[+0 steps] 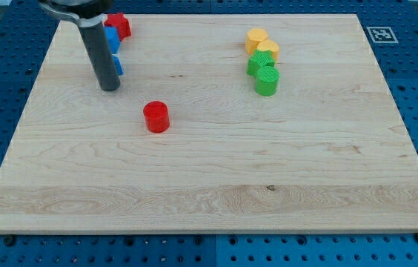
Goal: Slightly move the red star to the top left of the board
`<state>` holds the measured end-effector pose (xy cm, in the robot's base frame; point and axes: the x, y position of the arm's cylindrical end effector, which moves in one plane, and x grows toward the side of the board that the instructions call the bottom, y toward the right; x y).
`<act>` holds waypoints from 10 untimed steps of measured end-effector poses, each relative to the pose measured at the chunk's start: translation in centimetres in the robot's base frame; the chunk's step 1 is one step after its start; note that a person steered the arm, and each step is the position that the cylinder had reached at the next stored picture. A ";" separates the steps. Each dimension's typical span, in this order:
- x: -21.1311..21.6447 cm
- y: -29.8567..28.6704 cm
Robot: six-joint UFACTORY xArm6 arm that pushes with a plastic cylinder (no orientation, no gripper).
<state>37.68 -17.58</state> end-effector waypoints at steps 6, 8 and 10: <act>-12.5 4.9; -16.4 -1.5; -18.5 2.6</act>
<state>19.21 -15.03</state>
